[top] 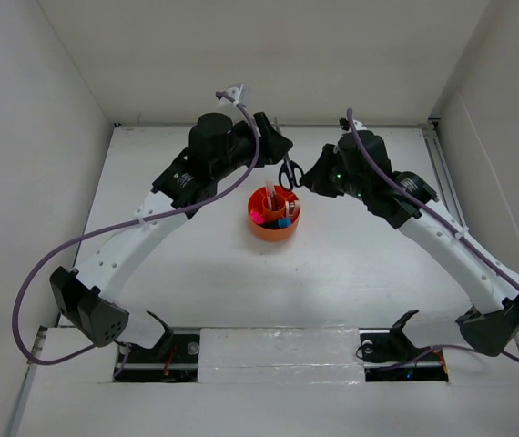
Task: Sort the stationery into containers
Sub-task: Pick up the scissors from the center of the board, then place the scissors in the storage box.
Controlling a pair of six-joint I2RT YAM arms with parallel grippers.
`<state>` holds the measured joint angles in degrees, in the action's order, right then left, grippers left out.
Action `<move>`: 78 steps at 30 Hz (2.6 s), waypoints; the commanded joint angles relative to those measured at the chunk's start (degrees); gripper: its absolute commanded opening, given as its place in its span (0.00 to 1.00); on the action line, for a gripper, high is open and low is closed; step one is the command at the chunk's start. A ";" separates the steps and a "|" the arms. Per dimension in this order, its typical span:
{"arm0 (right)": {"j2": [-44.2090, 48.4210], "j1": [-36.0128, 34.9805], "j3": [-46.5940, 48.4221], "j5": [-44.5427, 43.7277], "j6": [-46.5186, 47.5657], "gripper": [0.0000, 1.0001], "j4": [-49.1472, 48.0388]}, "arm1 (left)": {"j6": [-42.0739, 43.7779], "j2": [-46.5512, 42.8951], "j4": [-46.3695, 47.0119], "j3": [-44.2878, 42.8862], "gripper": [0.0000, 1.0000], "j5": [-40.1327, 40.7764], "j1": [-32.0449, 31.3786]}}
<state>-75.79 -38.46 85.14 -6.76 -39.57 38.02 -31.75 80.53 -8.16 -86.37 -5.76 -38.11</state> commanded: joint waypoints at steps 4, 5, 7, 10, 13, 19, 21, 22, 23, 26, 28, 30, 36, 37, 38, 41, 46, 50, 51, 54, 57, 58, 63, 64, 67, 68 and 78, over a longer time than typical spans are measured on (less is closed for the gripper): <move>1.70 -0.48 2.83 2.28 1.33 0.00 -6.20 | -0.95 -0.82 4.91 -0.03 0.40 -2.41 0.31; 1.70 -0.48 2.83 3.15 1.34 0.00 -6.20 | -0.95 -0.82 4.91 -0.03 0.36 -2.41 0.31; 1.70 -1.01 2.83 3.16 1.34 0.00 -6.20 | -0.95 -0.82 4.91 -0.03 0.23 -3.02 0.31; 1.70 -1.01 2.83 3.95 1.87 0.00 -6.99 | -1.47 -0.82 4.91 -0.03 0.00 -3.03 0.31; 1.70 -1.01 2.83 3.95 1.87 0.00 -6.99 | -1.48 -0.82 4.91 -0.03 0.00 -3.03 0.31; 2.83 1.89 -2.26 10.36 3.80 0.01 -13.05 | 2.91 -0.82 3.77 -1.87 0.00 -2.33 0.31; 2.84 3.82 -3.49 13.26 3.80 0.09 -15.42 | 5.01 -0.82 4.38 -1.87 0.00 -3.99 0.31; 2.84 4.52 -3.49 14.14 4.58 0.12 -15.95 | 5.03 -0.82 5.25 -1.87 0.00 -4.00 0.31; 2.84 5.14 -3.49 14.67 4.59 0.19 -16.48 | 5.72 -0.82 5.26 -1.87 0.00 -4.00 0.31; 2.84 7.78 -3.49 16.34 5.99 0.45 -17.01 | 7.31 -0.82 6.75 -1.87 0.00 -4.52 0.31; 2.84 9.97 -4.72 17.66 6.61 0.55 -17.01 | 8.36 -0.82 7.28 -1.26 0.00 -3.91 0.31; 2.84 11.38 -5.42 18.28 6.61 0.62 -17.81 | 9.07 -0.20 7.89 -0.73 0.00 -3.38 0.31; 5.90 17.36 -7.88 19.60 8.37 0.67 -15.97 | 15.30 2.69 9.04 -1.87 0.00 -3.90 1.18; 6.52 18.06 -8.50 20.12 8.98 0.68 -15.96 | 15.83 3.40 10.09 -2.40 0.00 -5.91 2.32; 7.23 19.20 -9.20 20.82 8.99 0.68 -15.96 | 15.84 4.19 10.97 -2.92 0.00 -11.93 3.90; 9.60 19.82 -11.84 21.35 10.21 0.68 -15.17 | 14.34 7.35 15.10 -4.07 0.00 -20.42 9.88; 12.85 20.88 -16.14 21.96 11.27 0.68 -12.80 | 17.33 13.76 13.44 -12.06 0.00 -23.49 11.56; 14.96 21.49 -17.47 22.50 11.80 0.68 -10.69 | 16.03 19.29 18.52 -14.35 0.00 -31.22 16.56; 15.75 21.49 -17.47 23.02 12.32 0.68 -10.16 | 15.49 20.27 21.67 -14.35 0.00 -33.33 17.36; 17.25 22.02 -17.47 23.02 12.85 0.68 -7.97 | 11.53 24.31 31.77 -13.04 0.00 -45.90 19.65; 17.95 22.64 -17.47 22.41 13.90 0.68 -4.81 | 14.33 27.12 30.93 -14.53 0.00 -47.06 20.18; 17.96 22.64 -16.77 22.41 14.69 0.68 -4.01 | 15.21 27.13 30.93 -14.53 0.00 -47.06 20.18; 18.48 23.25 -15.10 21.88 15.93 0.68 0.12 | 21.90 29.94 29.87 -14.53 0.00 -51.01 20.18; 18.48 23.25 -15.09 21.88 15.93 0.68 0.82 | 21.90 30.47 30.66 -14.53 0.00 -52.50 20.18; 18.48 23.25 -15.09 21.88 15.93 0.68 1.35 | 17.88 33.28 37.50 -14.00 0.00 -58.30 20.71; 18.48 23.25 -14.57 21.88 15.93 0.68 1.35 | 16.82 34.50 39.09 -13.31 0.00 -59.27 20.71; 18.48 21.67 -12.81 20.12 18.39 0.68 4.95 | 10.40 36.27 51.57 -6.01 0.00 -62.53 20.71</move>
<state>-58.08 -16.12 69.87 14.46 -22.81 42.06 -18.76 117.73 35.09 -93.19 -63.88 -17.54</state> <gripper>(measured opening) 0.682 0.017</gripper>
